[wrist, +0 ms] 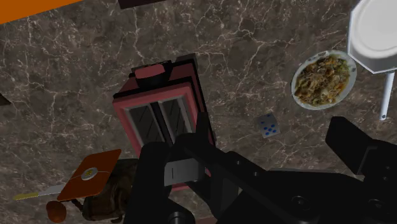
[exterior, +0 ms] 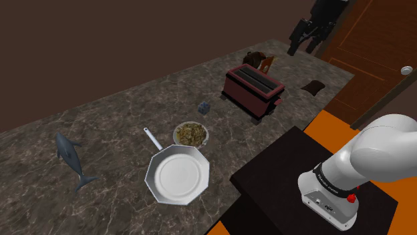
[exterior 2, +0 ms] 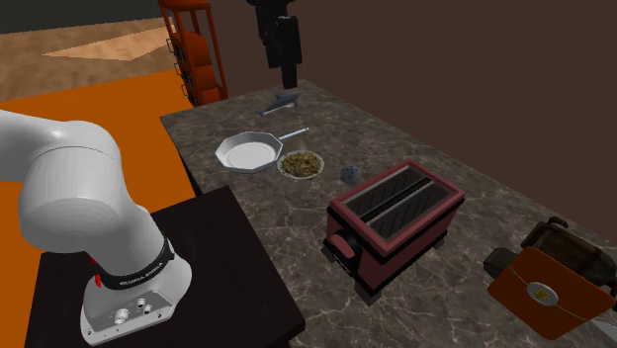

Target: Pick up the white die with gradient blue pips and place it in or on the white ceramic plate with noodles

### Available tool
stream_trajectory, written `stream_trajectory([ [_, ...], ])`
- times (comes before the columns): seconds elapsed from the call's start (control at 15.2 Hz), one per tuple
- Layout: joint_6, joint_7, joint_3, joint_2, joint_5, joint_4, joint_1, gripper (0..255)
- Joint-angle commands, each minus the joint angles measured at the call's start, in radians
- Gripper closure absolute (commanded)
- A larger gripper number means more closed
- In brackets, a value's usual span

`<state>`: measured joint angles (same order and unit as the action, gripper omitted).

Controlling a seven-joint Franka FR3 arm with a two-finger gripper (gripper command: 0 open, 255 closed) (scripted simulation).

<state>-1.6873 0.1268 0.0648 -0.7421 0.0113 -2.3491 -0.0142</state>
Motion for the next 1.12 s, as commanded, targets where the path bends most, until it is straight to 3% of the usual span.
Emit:
stream_trajectory([
  [0.0, 0.0, 0.0, 0.0, 0.0, 0.0, 0.0, 0.0, 0],
  [0.53, -0.256, 0.001, -0.021, 0.208, -0.014, -0.061, 0.03, 0],
  [1.06, -0.487, 0.001, -0.043, 0.478, -0.025, -0.036, 0.057, 0],
])
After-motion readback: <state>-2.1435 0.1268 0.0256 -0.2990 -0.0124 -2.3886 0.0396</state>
